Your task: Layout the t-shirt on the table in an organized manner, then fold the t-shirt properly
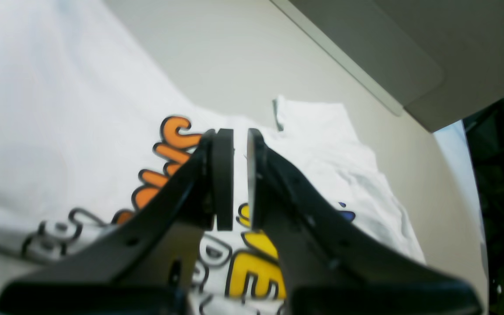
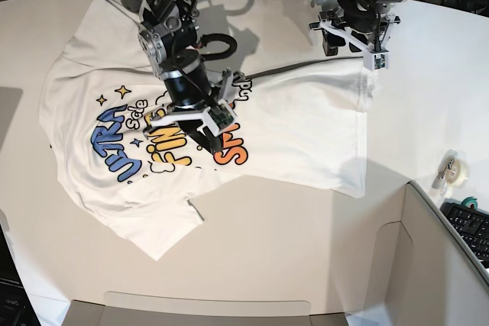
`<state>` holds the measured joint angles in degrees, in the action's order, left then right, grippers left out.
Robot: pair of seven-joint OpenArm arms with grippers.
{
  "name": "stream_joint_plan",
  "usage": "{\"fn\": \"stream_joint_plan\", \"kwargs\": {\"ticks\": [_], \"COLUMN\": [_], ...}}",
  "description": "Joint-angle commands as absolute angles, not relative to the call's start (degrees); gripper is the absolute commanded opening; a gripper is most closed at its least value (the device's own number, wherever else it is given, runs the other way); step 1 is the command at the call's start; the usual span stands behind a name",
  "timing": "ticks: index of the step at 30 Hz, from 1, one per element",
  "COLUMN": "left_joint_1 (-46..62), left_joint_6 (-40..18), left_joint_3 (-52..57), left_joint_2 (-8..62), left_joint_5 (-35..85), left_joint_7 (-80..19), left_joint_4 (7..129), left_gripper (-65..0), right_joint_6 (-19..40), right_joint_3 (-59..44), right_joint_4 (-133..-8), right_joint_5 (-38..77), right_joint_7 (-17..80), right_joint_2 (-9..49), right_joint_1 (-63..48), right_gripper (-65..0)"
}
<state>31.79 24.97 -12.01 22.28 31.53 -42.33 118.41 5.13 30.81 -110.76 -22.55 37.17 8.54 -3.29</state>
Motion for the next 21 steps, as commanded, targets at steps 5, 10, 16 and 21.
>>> {"fn": "stream_joint_plan", "kwargs": {"ticks": [5, 10, 16, 21], "left_joint_1": [31.60, 27.91, 27.12, 25.36], "left_joint_6": [24.84, 25.01, 25.19, 25.19], "left_joint_3": [-11.91, -11.91, -11.30, -11.47], "left_joint_2": [22.81, 25.01, 29.32, 31.78], "left_joint_5": [31.52, 31.52, 31.43, 31.43], "left_joint_7": [-42.42, -47.87, -48.48, -48.57], "left_joint_4": [119.25, 118.46, 118.02, 118.02], "left_gripper": [-33.4, -33.3, -33.1, -33.3], "right_joint_6": [4.79, 4.79, 4.35, 4.26], "right_joint_3": [37.49, 37.93, 37.67, 37.67], "right_joint_4": [-104.22, -95.87, -91.03, -90.95], "right_joint_5": [-22.90, -22.90, -22.99, -22.99], "right_joint_7": [39.08, 38.81, 38.64, 38.81], "right_joint_2": [6.29, 5.76, 6.02, 6.37], "right_joint_1": [4.18, 6.20, 6.73, 6.55], "right_gripper": [-59.7, -59.9, -59.9, -59.9]}}
